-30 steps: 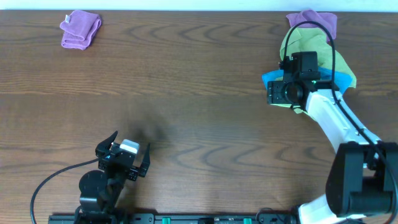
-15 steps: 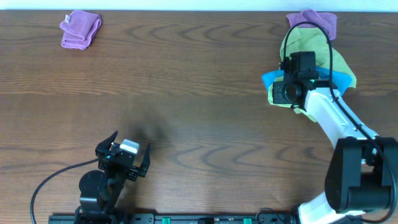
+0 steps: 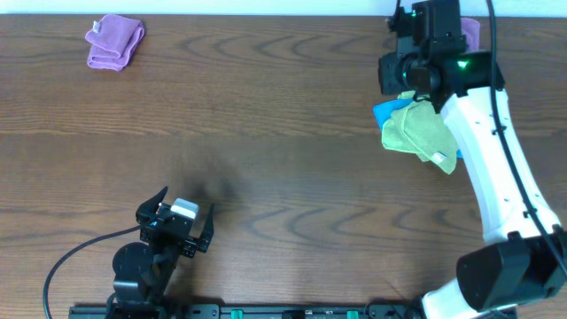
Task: Fold the cloth
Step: 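Reach the right gripper to the cloth pile and grasp the green cloth, then pull the green cloth left with the right gripper and lay it down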
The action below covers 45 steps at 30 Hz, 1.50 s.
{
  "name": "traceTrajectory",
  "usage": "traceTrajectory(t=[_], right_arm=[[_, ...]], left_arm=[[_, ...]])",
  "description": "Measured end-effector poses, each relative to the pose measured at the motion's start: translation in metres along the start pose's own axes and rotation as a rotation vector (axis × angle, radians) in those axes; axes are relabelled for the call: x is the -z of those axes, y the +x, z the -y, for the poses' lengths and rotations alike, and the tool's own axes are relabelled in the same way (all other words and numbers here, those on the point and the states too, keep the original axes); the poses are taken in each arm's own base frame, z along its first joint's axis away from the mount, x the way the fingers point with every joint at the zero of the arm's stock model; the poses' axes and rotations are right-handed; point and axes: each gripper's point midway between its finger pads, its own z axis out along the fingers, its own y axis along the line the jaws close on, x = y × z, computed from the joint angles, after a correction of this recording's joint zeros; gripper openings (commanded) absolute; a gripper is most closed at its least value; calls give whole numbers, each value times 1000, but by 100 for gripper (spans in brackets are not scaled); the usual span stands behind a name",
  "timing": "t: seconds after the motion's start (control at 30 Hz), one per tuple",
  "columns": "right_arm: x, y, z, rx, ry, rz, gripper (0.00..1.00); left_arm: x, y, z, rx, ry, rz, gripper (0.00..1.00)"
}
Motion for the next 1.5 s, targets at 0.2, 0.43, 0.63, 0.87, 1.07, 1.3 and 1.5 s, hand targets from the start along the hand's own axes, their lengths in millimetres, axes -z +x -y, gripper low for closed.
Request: traceTrajectory(t=[0.2, 0.43, 0.63, 0.87, 1.07, 1.3, 1.5], right_arm=[[-57, 59, 23, 20, 69, -236, 65], [-133, 137, 41, -16, 81, -530, 57], [-144, 144, 41, -17, 80, -546, 18], [-138, 139, 41, -36, 85, -550, 1], [-102, 78, 39, -32, 86, -461, 1], [-25, -39, -20, 63, 28, -135, 1], [35, -75, -138, 254, -262, 54, 1]], left_arm=[[0, 0, 0, 0, 0, 0, 95], [0, 0, 0, 0, 0, 0, 95], [0, 0, 0, 0, 0, 0, 95], [0, 0, 0, 0, 0, 0, 95], [0, 0, 0, 0, 0, 0, 95], [0, 0, 0, 0, 0, 0, 95], [0, 0, 0, 0, 0, 0, 95]])
